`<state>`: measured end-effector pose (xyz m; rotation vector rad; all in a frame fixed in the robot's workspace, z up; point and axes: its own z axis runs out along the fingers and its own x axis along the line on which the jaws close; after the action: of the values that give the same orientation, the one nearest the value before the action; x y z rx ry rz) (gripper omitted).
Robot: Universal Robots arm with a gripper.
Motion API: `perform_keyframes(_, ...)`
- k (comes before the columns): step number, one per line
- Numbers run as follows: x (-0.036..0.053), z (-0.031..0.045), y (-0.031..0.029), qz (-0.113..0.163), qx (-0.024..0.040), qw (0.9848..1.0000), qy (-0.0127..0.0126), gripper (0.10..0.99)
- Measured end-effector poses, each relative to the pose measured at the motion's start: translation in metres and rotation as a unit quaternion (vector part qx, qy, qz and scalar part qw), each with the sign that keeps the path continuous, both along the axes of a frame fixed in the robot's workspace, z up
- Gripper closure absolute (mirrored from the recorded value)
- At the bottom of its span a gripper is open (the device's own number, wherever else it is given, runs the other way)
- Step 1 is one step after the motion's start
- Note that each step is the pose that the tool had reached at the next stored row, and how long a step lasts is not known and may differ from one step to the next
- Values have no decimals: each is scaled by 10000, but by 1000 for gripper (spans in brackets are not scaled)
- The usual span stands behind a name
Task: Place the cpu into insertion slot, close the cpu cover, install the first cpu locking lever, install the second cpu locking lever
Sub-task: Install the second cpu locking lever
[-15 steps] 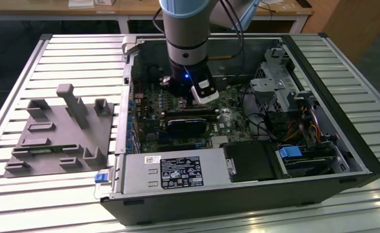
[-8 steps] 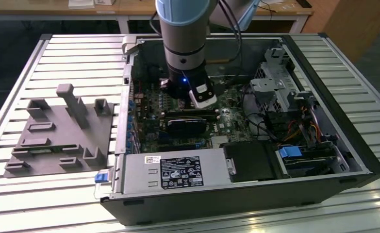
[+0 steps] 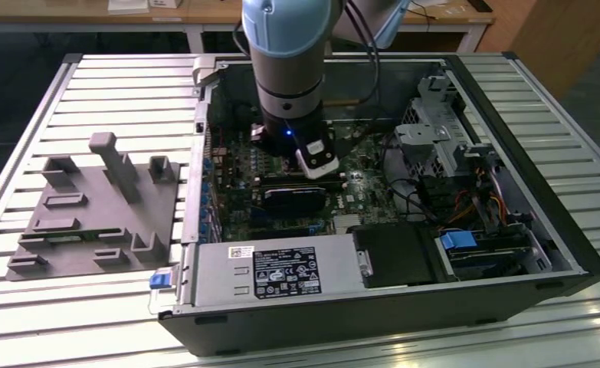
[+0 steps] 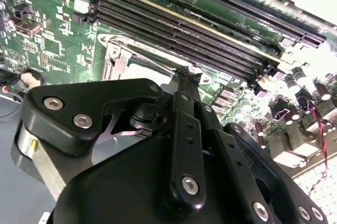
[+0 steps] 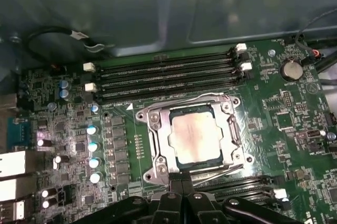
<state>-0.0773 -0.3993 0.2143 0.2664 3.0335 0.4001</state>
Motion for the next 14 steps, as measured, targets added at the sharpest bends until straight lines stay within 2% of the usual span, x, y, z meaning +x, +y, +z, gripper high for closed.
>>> perform_keyframes(9, -45, -33, -167, 5, 232, 9997, 0, 980)
perform_keyframes(14, -90, -65, -197, 6, 387, 9993, -6, 980)
